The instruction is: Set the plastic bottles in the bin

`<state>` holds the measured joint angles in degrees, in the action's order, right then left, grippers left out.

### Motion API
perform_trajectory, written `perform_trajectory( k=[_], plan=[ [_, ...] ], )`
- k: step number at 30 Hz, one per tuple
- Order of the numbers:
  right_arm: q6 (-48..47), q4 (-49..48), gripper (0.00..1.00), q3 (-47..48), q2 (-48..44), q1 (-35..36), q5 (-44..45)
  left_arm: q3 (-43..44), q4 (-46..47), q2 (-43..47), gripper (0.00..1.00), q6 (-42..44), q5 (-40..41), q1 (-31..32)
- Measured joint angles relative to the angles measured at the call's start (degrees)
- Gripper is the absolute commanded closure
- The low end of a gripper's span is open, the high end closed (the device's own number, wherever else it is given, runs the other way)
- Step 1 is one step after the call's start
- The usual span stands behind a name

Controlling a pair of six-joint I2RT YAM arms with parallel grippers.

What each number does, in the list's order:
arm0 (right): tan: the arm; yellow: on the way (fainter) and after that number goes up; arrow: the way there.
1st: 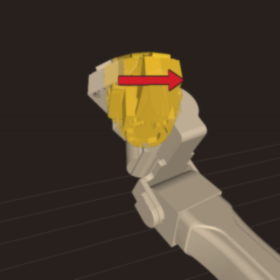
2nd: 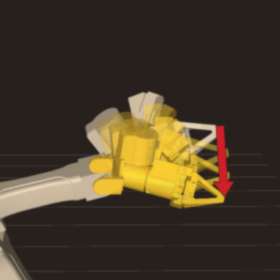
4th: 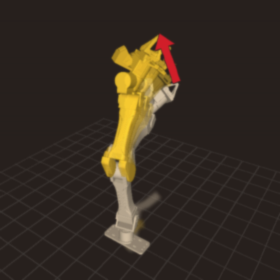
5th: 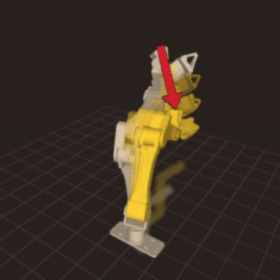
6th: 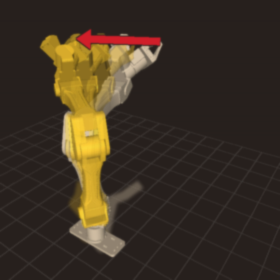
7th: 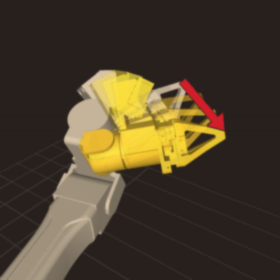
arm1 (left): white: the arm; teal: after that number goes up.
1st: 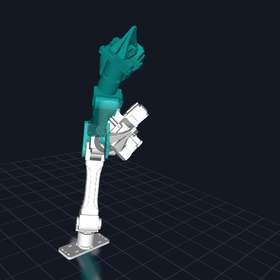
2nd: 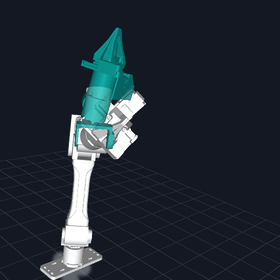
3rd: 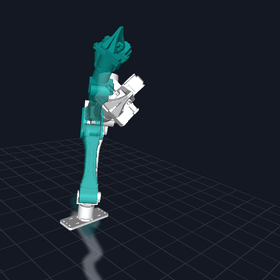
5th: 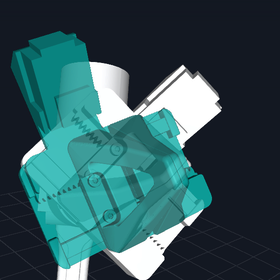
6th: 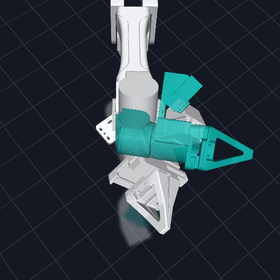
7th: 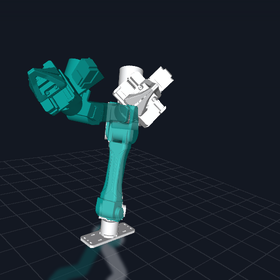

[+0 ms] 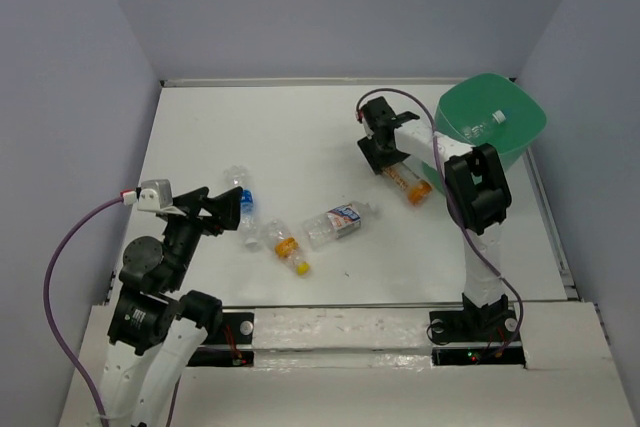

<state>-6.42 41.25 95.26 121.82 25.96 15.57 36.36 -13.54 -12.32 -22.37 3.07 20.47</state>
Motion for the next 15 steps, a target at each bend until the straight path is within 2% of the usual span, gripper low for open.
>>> perform_trajectory(
  k=[5, 8, 11, 15],
  plan=[
    [-0.11, -1.51, 0.44, -0.37, -1.42, 0.04, -0.59, 0.0, 0.02, 0.0, 0.01, 0.0, -0.02, -0.42],
    [-0.02, -1.95, 0.43, -0.85, -5.4, 0.39, 0.35, 0.0, 0.02, 0.0, 0.01, 0.0, -0.09, -0.74],
    [0.59, -4.02, 0.43, -1.27, -14.16, 1.14, 0.5, 0.0, 0.02, 0.0, 0.01, 0.0, -0.24, -1.11],
    [1.79, -12.74, 0.42, -1.75, -29.42, 1.84, 1.4, 0.0, 0.0, 0.0, 0.01, 0.0, -0.33, -1.46]
  ],
)
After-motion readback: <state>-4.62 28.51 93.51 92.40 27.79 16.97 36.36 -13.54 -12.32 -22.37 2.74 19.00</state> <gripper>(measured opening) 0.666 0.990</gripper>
